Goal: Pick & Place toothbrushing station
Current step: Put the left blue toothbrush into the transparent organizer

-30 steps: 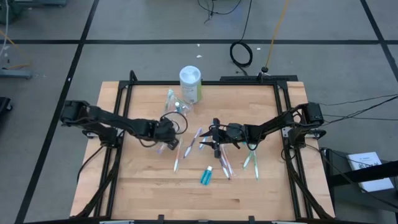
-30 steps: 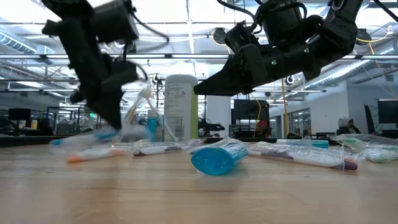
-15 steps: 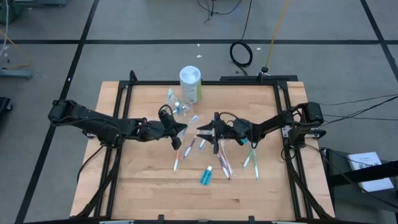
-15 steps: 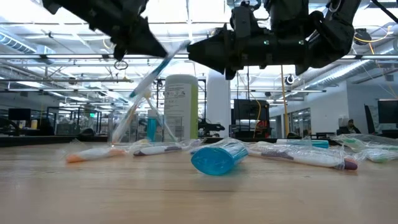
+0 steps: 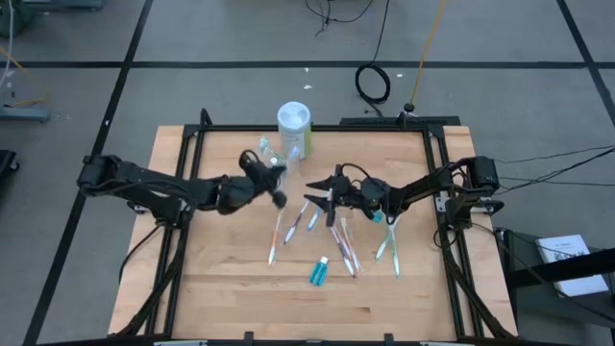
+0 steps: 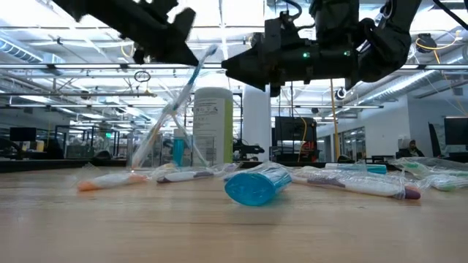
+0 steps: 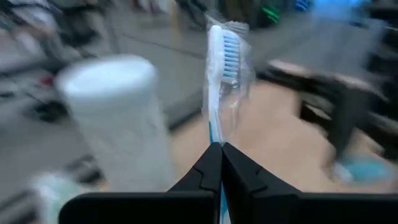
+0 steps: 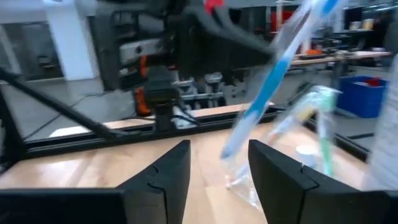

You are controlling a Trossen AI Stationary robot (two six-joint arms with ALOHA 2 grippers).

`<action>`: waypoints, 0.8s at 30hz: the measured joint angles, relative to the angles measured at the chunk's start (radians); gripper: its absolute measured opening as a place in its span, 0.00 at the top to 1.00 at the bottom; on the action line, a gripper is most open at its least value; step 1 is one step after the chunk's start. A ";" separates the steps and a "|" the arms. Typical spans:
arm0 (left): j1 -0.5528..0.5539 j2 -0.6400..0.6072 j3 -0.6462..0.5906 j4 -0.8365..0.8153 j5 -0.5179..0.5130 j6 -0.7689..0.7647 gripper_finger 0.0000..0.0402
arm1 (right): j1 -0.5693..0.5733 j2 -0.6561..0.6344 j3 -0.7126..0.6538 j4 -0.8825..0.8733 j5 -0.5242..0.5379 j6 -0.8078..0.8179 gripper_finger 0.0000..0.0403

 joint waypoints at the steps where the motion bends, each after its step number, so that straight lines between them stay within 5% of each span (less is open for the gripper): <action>1: 0.021 0.020 0.000 0.068 -0.014 0.044 0.99 | 0.000 0.000 0.000 0.001 0.009 0.000 0.62; 10: 0.179 0.284 0.000 0.572 -0.049 0.293 0.99 | 0.002 0.000 0.000 -0.111 0.003 0.000 0.65; 18: 0.213 0.431 0.000 0.589 -0.097 0.282 0.99 | 0.002 0.000 0.000 -0.215 0.003 -0.002 0.65; 24: 0.198 0.410 0.000 0.508 -0.144 0.314 0.95 | 0.002 0.000 0.000 -0.238 0.003 -0.008 0.65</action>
